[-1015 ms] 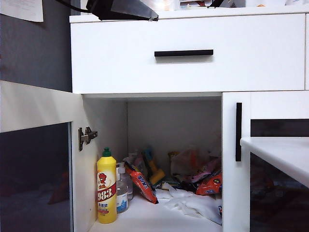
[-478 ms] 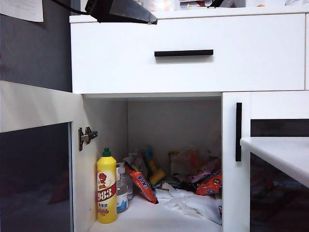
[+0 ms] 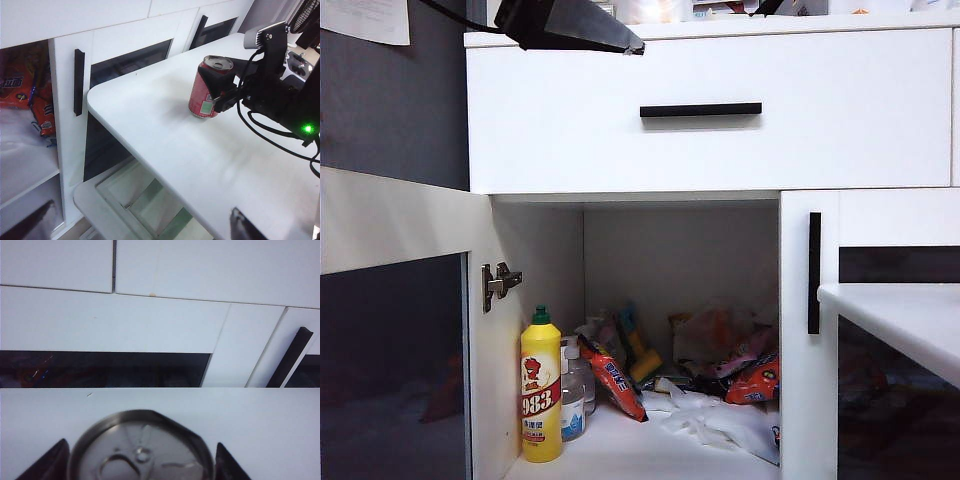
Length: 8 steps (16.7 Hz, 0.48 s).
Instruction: Open the left door of the white cabinet, pick up a can of beverage from the table on the right, place it inside the cabinet, and finally close the cabinet door.
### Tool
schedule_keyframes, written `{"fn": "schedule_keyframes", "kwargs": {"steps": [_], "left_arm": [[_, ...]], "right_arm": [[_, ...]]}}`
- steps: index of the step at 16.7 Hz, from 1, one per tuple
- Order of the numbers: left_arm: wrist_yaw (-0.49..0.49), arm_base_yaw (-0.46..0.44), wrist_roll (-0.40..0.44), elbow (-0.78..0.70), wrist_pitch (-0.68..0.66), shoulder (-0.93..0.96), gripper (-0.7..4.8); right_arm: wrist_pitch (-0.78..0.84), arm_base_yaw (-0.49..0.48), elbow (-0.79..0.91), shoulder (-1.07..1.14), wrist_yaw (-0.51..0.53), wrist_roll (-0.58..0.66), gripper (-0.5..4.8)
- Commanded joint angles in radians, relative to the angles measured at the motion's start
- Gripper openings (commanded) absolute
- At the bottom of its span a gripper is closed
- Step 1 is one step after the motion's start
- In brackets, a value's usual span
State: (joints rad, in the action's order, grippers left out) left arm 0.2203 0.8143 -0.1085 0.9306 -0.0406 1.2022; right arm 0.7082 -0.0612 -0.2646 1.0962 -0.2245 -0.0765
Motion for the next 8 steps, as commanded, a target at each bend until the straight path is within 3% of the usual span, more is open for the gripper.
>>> {"fn": "schedule_keyframes", "kwargs": {"steps": [1, 8], "left_arm": [[0.001, 0.001, 0.004, 0.002, 0.006, -0.002, 4.75], [-0.001, 0.0, 0.004, 0.003, -0.019, -0.011, 4.75]], "right_arm": [[0.013, 0.008, -0.006, -0.016, 0.019, 0.007, 1.97], [-0.204, 0.168, -0.208, -0.117, 0.03, 0.01, 1.98]]}}
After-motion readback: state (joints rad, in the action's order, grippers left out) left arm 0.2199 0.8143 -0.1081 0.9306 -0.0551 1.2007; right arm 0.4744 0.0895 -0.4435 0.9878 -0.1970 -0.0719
